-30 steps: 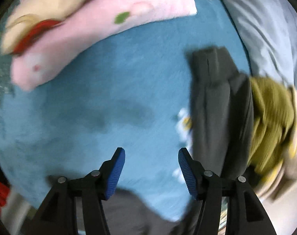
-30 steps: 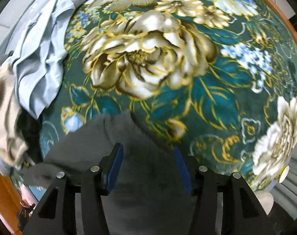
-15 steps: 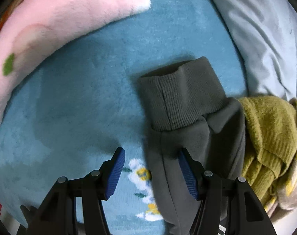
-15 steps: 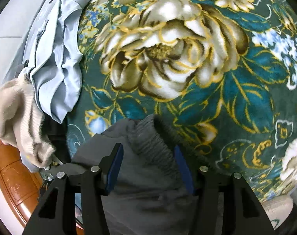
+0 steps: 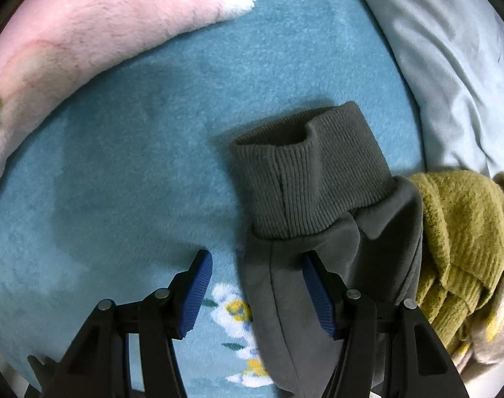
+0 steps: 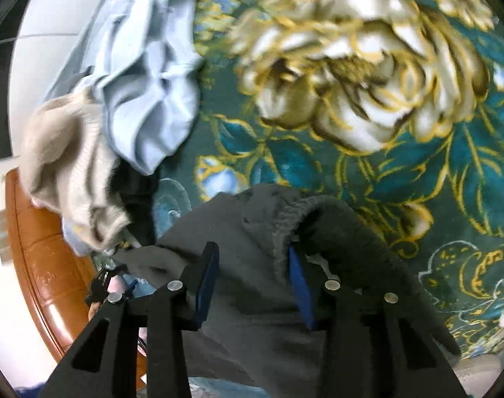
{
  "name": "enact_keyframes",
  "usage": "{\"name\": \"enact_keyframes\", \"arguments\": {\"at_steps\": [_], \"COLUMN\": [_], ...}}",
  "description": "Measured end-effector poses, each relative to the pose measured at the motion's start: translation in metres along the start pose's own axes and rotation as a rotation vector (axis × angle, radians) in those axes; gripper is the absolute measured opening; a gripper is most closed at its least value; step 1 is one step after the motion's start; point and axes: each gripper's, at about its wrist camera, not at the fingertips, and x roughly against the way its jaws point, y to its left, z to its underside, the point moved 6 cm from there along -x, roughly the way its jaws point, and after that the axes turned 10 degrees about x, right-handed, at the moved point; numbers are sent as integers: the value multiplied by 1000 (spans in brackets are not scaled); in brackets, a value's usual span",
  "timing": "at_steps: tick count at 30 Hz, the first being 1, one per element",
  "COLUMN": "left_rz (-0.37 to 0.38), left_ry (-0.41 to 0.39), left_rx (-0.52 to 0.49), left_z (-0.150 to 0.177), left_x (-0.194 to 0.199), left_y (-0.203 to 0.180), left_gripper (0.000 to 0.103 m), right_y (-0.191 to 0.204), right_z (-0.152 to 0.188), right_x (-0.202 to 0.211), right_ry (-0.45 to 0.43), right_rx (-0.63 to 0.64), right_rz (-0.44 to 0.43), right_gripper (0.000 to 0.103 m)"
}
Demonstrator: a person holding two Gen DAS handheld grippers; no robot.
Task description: Fold clothes
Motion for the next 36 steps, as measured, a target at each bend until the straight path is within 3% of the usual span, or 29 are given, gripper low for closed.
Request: {"name": "enact_keyframes", "arguments": {"at_steps": [5, 7, 10, 12, 17, 20, 23, 30, 32, 36], "left_rz": [17, 18, -1, 0, 139, 46, -26, -9, 10, -25], "left_ry": [-4, -12, -42, -71, -129, -135, -107, -112, -129, -130], "left_rx": [-9, -28, -71, -110, -147, -227, -183, -79, -82, -112], "left_z": [1, -1, -1, 2, 13, 19, 35, 40, 48, 55], "left_x": [2, 4, 9, 16, 65, 61, 42, 54, 66, 74], "left_y": [-7, -12, -20, -25, -22, -3, 31, 63, 67, 82], "left_gripper": [53, 34, 18, 13, 11, 11, 11, 11, 11, 11], "right_y": [-14, -7, 4, 7, 4, 4, 2, 3, 10, 15], "right_z": [-16, -16, -17, -22, -54, -76, -84, -79, -78, -73], "right_x": [-20, -16, 5, 25, 88, 79, 57, 60, 64, 64], "right_ry": [-14, -32, -116, -188, -395, -359, -285, -258, -261, -247], "right_rx": [-114, -98, -98, -104, -116, -87, -74, -64, -34, -27], "right_rz": [54, 81, 67, 45, 16, 100, 159, 218, 238, 246], "right_gripper": [31, 20, 12, 11, 10, 10, 10, 12, 12, 12]}}
